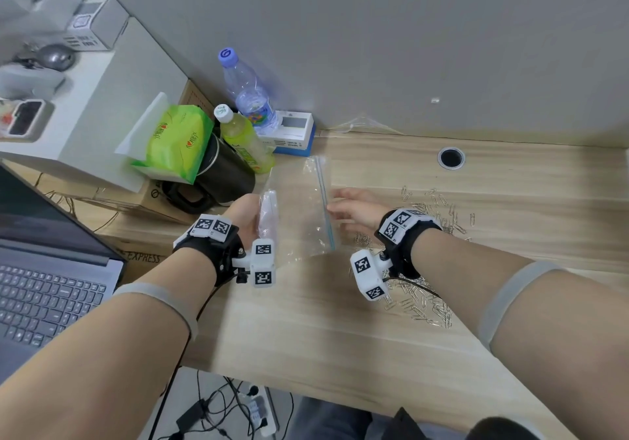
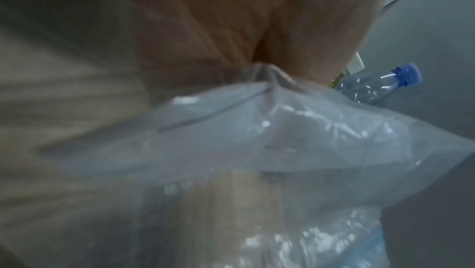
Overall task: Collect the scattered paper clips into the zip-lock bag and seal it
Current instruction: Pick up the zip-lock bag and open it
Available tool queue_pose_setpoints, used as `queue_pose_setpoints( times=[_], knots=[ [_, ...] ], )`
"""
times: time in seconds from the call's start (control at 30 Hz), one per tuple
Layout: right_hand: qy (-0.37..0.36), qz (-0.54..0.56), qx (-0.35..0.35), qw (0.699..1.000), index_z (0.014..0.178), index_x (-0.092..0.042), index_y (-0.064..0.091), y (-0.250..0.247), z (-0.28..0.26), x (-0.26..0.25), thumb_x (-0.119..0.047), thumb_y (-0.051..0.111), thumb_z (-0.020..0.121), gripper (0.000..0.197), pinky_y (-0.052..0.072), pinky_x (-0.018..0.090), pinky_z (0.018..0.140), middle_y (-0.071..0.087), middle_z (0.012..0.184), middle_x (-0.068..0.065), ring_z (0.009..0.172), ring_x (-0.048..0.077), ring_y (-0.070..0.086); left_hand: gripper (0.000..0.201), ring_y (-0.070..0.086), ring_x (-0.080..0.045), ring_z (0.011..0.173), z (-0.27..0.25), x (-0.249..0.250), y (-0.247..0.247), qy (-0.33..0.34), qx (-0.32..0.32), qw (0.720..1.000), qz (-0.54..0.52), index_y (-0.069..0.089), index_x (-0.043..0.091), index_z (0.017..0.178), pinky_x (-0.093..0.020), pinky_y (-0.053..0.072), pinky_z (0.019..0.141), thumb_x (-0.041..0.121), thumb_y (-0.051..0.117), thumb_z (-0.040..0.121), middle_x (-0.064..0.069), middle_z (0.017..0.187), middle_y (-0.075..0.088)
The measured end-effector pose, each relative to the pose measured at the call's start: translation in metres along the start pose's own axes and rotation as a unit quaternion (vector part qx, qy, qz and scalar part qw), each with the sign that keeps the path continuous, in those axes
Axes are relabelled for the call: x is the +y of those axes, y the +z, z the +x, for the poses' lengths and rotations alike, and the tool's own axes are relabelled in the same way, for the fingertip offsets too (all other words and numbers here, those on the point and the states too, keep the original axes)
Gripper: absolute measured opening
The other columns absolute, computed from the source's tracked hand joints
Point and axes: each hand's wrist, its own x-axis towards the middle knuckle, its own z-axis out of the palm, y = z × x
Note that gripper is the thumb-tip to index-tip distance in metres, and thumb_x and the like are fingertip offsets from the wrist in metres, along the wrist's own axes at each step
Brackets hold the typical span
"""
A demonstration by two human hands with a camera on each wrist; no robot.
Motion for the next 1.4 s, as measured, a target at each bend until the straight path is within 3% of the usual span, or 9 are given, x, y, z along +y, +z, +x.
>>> queue_pose_setpoints(
  times=[0.23,0.33,0.43,0.53,0.63,0.73,0.97,1.2,1.4],
  knots=[
    [0.009,-0.024,-0.013,1.000,0.100,-0.010,0.069,-0.004,-0.012,-0.004,-0.020,0.063,0.094,0.013,0.057,0.034,0.075,0.075,0.099,0.011,0.090,0.022,0.072,0.019,0.053,-0.024,0.064,0.010,-0.002,-0.008,-0.001,0.044,0.998,0.052,0.051,0.008,0.075,-0.028,0.048,0.062,0.004,0.048,0.093,-0.011,0.076,0.053],
    [0.027,-0.073,-0.005,0.997,0.099,-0.012,0.069,-0.007,-0.012,-0.003,-0.030,0.066,0.089,0.021,0.058,0.041,0.080,0.073,0.105,0.019,0.096,0.034,0.071,0.016,0.058,-0.026,0.073,0.016,-0.004,-0.008,0.033,0.064,0.992,0.102,0.061,0.005,0.104,-0.028,0.046,0.056,0.005,0.047,0.098,-0.013,0.087,0.058],
    [0.039,-0.109,0.015,0.993,0.097,-0.007,0.066,-0.010,-0.009,-0.001,-0.031,0.068,0.087,0.026,0.059,0.039,0.077,0.069,0.103,0.024,0.082,0.030,0.070,0.048,0.060,-0.037,0.116,0.023,-0.002,-0.013,0.042,0.136,0.963,0.229,0.051,-0.006,0.136,-0.034,0.048,0.078,0.017,0.057,0.094,-0.022,0.132,0.058],
    [0.068,-0.090,0.023,0.993,0.097,0.000,0.062,-0.009,-0.009,-0.001,-0.024,0.066,0.090,0.026,0.056,0.052,0.090,0.068,0.105,0.029,0.099,0.041,0.069,0.054,0.055,-0.043,0.119,0.018,0.001,-0.017,0.086,0.254,0.902,0.339,0.050,-0.001,0.132,-0.044,0.047,0.096,0.023,0.061,0.085,-0.022,0.127,0.055],
    [0.088,-0.039,0.025,0.995,0.093,-0.002,0.056,-0.002,-0.014,-0.005,-0.015,0.058,0.093,0.013,0.056,0.046,0.087,0.060,0.090,0.019,0.089,0.038,0.064,0.025,0.067,-0.036,0.089,0.014,-0.002,-0.008,0.182,0.109,0.907,0.364,0.067,-0.006,0.098,-0.046,0.055,0.084,0.015,0.059,0.088,-0.011,0.080,0.062],
    [0.106,0.002,0.000,0.994,0.091,-0.002,0.052,0.005,-0.018,-0.007,-0.008,0.049,0.097,0.009,0.056,0.044,0.077,0.062,0.080,0.017,0.078,0.034,0.065,0.017,0.065,-0.023,0.072,0.006,-0.014,0.008,0.176,-0.039,0.910,0.372,0.067,0.002,0.086,-0.036,0.056,0.072,0.017,0.061,0.093,-0.008,0.072,0.066],
    [0.062,-0.070,-0.005,0.996,0.101,0.002,0.069,0.003,-0.017,0.000,-0.019,0.068,0.090,0.024,0.058,0.037,0.083,0.073,0.095,0.016,0.085,0.027,0.071,0.027,0.066,-0.018,0.074,0.003,-0.021,0.040,0.198,-0.090,0.912,0.347,0.070,0.003,0.098,-0.028,0.054,0.070,0.029,0.067,0.092,-0.005,0.080,0.071],
    [0.023,-0.109,0.009,0.994,0.067,-0.011,0.071,0.009,-0.024,0.001,-0.014,0.077,0.082,0.016,0.051,0.022,0.051,0.062,0.054,-0.002,0.047,0.009,0.057,0.030,0.066,-0.015,0.068,0.001,-0.023,0.052,0.184,-0.095,0.926,0.316,0.069,0.012,0.081,-0.028,0.055,0.065,0.041,0.073,0.086,-0.004,0.077,0.071],
    [0.004,-0.110,-0.005,0.994,0.074,-0.008,0.073,0.012,-0.029,0.005,-0.019,0.085,0.074,0.016,0.059,0.031,0.075,0.071,0.080,0.010,0.072,0.016,0.064,0.013,0.074,-0.020,0.074,-0.003,-0.020,0.049,0.145,-0.119,0.930,0.316,0.070,0.011,0.079,-0.032,0.061,0.075,0.021,0.071,0.086,-0.007,0.077,0.074]
  ],
)
